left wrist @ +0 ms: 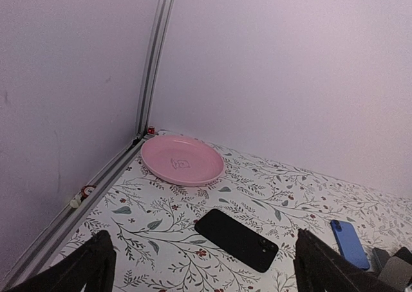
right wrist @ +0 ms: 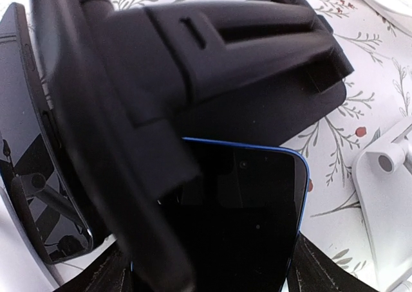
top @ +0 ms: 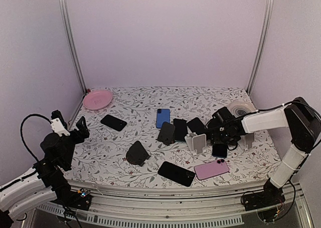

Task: Place the phone on the phone stand
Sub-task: Pick up the phone at the center of the board, then pass from the right arm to the left

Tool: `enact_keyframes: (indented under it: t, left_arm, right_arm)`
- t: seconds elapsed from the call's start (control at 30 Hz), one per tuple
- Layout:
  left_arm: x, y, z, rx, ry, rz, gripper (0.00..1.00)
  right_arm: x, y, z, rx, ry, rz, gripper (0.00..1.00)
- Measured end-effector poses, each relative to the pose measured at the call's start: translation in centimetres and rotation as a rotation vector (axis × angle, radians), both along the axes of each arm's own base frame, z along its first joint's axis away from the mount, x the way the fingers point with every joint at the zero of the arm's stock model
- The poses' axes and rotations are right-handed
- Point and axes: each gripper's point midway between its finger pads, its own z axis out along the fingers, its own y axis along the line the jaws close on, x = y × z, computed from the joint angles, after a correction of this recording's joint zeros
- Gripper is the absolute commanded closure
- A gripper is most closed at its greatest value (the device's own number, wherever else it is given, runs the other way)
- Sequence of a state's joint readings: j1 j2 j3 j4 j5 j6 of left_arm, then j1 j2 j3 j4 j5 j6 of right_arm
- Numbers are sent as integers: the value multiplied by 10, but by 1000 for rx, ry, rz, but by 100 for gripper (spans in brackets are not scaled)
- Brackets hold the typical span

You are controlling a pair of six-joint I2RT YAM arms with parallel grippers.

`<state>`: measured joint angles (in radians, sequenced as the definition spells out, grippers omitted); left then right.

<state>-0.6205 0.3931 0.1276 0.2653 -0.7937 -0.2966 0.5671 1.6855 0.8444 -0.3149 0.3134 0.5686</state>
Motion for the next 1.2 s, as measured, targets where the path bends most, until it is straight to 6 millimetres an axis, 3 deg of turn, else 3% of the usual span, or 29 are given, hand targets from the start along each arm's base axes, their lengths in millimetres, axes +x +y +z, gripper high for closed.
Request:
enact_keyframes:
  t: [0.23,0.43,0.53,0.8,1.03,1.2]
  left_arm:
    - [1,-5,0,-12,0,-29,3]
    - [6,-26,-12,-17,51,-138,4]
    - [11,-47,-12,-28,89,-234,5]
    - [19,-96,18,-99,108,-441,6]
    - [12,-142,19,-116,164,-596,8]
    - [7,-182,20,-122,210,-703,12]
  right_arm:
    - [-6,-1,17,23,-20,7,37]
    - [-10,0,46,69,-89,15,39]
    - [-12,4,56,87,-112,27,39]
    - [-14,6,58,94,-114,27,39]
    - [-18,6,61,103,-118,27,40]
    - [-24,23,79,145,-166,64,40]
